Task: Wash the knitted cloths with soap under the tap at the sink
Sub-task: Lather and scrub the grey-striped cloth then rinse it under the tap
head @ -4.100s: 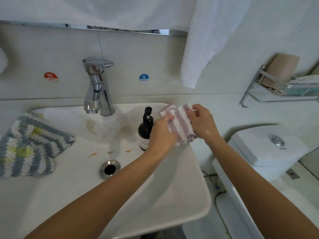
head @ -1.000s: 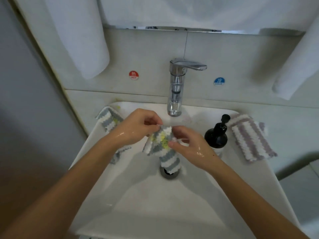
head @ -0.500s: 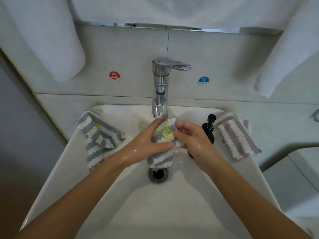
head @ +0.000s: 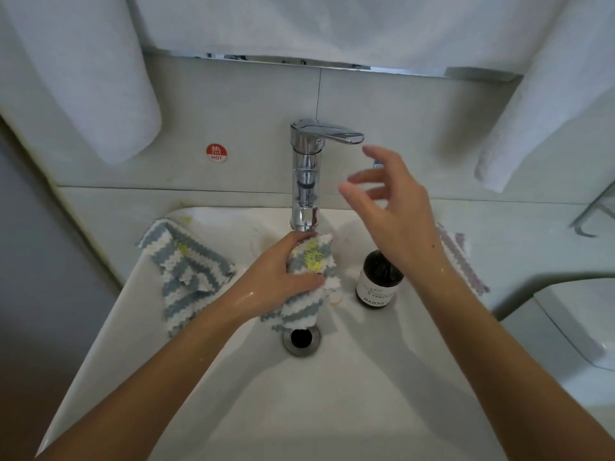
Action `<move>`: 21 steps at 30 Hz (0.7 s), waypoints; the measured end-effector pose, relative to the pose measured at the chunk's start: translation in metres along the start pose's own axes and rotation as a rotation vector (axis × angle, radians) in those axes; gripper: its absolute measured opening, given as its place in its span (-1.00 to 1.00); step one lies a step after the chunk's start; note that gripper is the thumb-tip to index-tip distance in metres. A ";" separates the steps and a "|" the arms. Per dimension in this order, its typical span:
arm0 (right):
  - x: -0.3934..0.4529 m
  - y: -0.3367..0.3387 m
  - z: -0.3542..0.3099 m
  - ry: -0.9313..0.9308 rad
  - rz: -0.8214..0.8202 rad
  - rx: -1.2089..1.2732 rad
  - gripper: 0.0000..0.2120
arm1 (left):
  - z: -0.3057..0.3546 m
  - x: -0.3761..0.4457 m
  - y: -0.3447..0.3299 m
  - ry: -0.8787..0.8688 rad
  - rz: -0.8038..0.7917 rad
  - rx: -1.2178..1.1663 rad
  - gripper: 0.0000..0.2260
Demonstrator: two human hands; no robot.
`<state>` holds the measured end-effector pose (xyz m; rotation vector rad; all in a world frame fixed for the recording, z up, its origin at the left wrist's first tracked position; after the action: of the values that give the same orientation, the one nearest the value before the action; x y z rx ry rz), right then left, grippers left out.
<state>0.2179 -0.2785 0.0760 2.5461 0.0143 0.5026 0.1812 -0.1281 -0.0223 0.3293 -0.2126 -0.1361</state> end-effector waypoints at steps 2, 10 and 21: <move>0.014 0.007 -0.019 0.071 0.022 -0.070 -0.53 | 0.003 -0.001 0.001 0.000 -0.012 -0.011 -0.46; 0.038 0.010 -0.039 0.238 0.190 -0.256 -0.70 | 0.004 -0.003 0.004 0.048 -0.080 0.004 -0.52; 0.048 0.011 -0.051 0.242 0.189 -0.285 -0.73 | -0.002 -0.008 0.005 0.177 -0.204 -0.101 -0.65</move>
<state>0.2435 -0.2562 0.1384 2.2071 -0.1978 0.8220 0.1748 -0.1220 -0.0238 0.2600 0.0043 -0.3168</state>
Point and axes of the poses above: each hand's wrist, its own x-axis towards the middle knuckle, its own y-axis out of the back of the hand, z = x × y, the point moved 6 cm from there along x, towards the middle knuckle, and after that the axes turned 10 degrees about -y, right-handed, at the moved point
